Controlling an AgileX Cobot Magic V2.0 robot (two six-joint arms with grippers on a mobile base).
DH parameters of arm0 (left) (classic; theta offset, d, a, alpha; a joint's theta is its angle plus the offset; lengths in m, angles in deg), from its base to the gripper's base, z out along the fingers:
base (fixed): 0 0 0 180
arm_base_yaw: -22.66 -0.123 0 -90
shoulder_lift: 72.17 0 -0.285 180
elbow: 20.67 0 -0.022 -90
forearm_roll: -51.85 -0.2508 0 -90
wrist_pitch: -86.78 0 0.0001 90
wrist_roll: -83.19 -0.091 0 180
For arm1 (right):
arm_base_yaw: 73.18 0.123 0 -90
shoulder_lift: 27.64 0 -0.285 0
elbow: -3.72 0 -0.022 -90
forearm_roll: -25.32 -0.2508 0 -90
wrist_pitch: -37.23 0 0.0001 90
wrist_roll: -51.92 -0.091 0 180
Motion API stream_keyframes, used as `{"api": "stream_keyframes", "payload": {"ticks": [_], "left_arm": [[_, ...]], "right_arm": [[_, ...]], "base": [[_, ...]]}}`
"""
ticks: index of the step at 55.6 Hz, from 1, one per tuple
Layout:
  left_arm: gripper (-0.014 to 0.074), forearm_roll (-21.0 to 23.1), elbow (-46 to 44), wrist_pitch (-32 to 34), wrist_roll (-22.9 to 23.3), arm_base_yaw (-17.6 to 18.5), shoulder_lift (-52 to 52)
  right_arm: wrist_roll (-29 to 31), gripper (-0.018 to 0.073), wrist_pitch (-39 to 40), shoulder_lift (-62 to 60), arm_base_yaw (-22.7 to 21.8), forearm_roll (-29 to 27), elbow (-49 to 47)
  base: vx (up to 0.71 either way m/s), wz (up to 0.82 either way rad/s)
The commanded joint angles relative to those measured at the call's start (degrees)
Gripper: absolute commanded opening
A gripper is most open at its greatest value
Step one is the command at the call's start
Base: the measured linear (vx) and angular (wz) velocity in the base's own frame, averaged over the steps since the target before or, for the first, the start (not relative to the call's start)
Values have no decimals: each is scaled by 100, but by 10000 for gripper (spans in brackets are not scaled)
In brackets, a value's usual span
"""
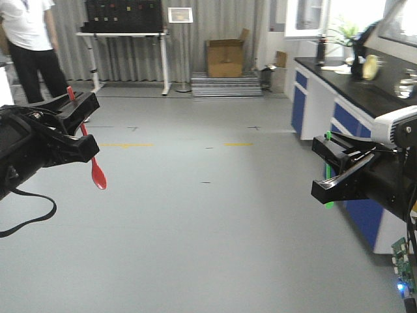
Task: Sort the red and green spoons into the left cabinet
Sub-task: 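Hold both spoons raised while the base drives to the white cabinet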
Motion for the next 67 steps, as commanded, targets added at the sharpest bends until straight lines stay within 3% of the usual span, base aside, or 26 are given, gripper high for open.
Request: {"api": "stream_keyframes", "payload": {"ticks": [1, 26, 67], "left_arm": [[-6, 111, -168, 390, 39, 20, 179], [-6, 111, -168, 395, 39, 20, 179], [-6, 111, -168, 395, 39, 20, 179]], "right_arm": [[13, -9, 351, -147, 0, -131, -154], [13, -9, 344, -147, 0, -131, -154], [13, -9, 349, -147, -5, -131, -154]], "base": [[31, 38], [38, 24], [49, 2]]}}
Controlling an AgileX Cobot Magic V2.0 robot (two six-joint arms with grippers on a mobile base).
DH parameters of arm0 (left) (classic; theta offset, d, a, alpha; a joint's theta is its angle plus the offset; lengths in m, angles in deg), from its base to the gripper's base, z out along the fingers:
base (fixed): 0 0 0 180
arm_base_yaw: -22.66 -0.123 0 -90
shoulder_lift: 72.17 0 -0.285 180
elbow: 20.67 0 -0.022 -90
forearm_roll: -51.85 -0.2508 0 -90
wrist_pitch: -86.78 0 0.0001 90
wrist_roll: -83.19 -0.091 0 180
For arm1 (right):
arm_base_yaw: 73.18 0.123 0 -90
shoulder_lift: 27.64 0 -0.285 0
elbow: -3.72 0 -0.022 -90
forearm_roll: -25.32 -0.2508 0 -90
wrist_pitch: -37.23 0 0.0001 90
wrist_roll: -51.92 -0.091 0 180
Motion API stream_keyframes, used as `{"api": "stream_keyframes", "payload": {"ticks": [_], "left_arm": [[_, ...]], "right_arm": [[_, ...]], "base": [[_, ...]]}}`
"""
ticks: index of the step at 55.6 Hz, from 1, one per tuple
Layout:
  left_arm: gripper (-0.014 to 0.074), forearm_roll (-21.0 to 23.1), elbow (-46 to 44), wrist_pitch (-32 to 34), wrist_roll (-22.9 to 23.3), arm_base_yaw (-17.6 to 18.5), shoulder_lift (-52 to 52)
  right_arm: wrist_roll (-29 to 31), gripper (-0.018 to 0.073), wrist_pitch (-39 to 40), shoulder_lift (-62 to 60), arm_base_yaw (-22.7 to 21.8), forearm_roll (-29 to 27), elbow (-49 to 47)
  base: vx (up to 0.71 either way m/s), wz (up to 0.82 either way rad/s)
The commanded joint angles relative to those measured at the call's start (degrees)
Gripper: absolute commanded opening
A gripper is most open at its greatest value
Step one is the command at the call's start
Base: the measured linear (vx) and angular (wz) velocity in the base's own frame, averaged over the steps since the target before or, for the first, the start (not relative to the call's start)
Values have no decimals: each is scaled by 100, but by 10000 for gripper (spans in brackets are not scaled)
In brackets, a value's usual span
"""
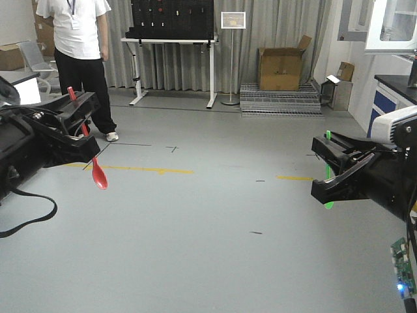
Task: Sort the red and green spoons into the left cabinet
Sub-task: 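Hold both spoons raised while the base drives to the white cabinet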
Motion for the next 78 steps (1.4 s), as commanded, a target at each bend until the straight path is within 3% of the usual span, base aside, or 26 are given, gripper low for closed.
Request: {"api": "stream_keyframes", "payload": {"ticks": [1, 78], "left_arm": [[-6, 111, -168, 395, 39, 20, 179], [-6, 111, -168, 395, 39, 20, 179]], "right_arm": [[13, -9, 333, -147, -5, -131, -154], [13, -9, 325, -147, -5, -131, -154]], "base": [[53, -3], [62, -7]]}}
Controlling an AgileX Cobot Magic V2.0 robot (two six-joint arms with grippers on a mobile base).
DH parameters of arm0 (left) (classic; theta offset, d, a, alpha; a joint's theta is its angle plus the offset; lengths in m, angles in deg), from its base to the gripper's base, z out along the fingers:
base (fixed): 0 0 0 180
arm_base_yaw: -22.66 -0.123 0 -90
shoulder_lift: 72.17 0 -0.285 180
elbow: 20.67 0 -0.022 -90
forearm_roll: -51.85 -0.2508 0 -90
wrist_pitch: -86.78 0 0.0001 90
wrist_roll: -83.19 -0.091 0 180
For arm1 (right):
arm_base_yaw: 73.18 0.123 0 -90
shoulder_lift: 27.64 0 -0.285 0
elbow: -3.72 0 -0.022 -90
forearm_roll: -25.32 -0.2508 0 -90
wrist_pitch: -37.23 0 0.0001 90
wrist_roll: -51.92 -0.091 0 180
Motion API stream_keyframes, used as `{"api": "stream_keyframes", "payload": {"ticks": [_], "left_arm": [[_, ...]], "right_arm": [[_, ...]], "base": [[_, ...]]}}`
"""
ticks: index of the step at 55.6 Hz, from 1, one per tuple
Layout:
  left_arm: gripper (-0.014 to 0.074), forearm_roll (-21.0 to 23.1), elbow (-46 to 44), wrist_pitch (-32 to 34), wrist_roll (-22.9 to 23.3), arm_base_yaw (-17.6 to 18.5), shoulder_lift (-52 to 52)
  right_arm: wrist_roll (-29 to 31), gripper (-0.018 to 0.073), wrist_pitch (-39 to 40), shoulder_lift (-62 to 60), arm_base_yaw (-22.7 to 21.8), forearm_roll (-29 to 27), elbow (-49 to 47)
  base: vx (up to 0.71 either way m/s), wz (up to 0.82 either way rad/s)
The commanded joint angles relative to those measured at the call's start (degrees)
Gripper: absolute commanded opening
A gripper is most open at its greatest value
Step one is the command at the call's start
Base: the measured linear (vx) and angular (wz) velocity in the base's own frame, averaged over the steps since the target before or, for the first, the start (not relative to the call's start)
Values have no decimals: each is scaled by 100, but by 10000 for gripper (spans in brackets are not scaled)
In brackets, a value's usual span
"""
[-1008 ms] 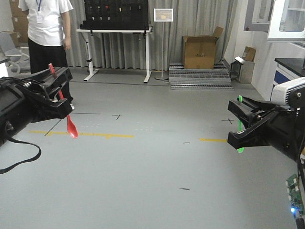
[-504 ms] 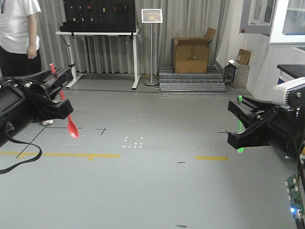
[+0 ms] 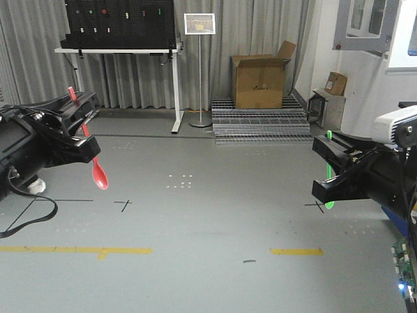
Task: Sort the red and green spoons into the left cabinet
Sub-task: 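Hold both spoons raised while the base drives to the white cabinet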
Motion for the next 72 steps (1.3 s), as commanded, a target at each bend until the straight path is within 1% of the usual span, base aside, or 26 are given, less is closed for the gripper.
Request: {"api": "stream_keyframes", "payload": {"ticks": [1, 72], "left_arm": [[-6, 111, -168, 395, 39, 20, 179], [-6, 111, -168, 396, 39, 20, 179]], "right_arm": [[13, -9, 326, -147, -5, -134, -154], [13, -9, 326, -147, -5, -134, -154]], "base": [[69, -2], [69, -1]]}}
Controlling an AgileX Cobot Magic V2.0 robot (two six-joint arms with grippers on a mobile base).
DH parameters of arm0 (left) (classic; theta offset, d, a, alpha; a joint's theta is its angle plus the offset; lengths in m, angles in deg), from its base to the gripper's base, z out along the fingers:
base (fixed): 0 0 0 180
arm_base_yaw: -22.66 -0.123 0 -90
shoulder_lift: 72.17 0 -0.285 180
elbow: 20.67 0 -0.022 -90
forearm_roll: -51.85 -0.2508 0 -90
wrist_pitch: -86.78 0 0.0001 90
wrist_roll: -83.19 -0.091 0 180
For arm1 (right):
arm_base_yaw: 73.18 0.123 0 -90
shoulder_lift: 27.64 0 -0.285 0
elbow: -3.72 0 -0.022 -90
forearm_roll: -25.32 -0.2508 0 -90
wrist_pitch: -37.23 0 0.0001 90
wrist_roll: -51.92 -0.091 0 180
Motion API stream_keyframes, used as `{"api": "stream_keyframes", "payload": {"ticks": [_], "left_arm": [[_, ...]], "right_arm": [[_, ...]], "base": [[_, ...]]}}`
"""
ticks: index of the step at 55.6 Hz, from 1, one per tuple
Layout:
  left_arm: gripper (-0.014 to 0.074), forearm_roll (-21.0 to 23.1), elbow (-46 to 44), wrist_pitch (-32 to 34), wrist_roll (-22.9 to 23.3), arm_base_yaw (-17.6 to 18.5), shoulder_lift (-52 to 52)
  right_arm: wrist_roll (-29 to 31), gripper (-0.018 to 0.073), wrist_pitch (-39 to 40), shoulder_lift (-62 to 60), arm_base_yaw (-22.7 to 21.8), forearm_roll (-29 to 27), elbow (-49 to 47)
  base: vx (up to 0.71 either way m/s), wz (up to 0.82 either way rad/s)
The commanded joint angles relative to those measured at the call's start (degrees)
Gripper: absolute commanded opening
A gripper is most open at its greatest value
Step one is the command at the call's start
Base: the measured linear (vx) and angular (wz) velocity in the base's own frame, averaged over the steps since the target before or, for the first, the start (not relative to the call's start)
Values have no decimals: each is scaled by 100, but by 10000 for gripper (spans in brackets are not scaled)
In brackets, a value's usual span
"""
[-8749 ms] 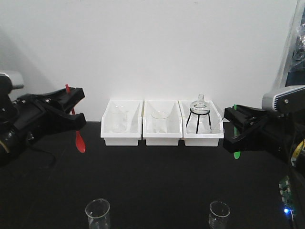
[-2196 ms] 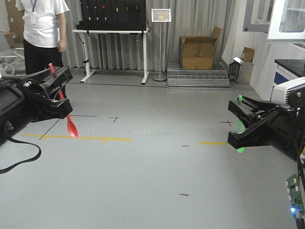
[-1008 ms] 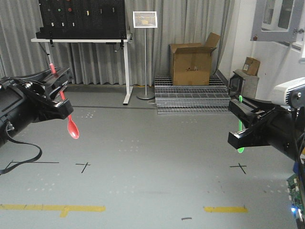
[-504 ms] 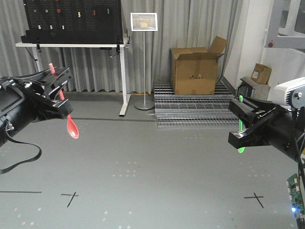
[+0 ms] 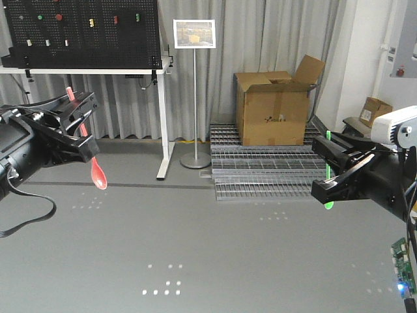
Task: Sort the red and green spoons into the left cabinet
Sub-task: 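Hold both spoons raised while the base drives to the white cabinet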
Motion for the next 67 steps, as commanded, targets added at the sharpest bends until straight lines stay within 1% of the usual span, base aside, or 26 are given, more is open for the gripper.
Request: {"api": "stream_keyframes", "payload": {"ticks": [1, 37, 67], "left_arm": [[-6, 111, -168, 396, 34, 20, 179], [-6, 111, -168, 398, 34, 20, 179], [-6, 111, -168, 393, 34, 20, 179]], "right_arm": [[13, -9, 332, -147, -5, -134, -154], [13, -9, 332, -147, -5, -134, -154], [13, -9, 332, -147, -5, -134, -154]], "base": [[69, -1], [67, -5], [61, -2]]}}
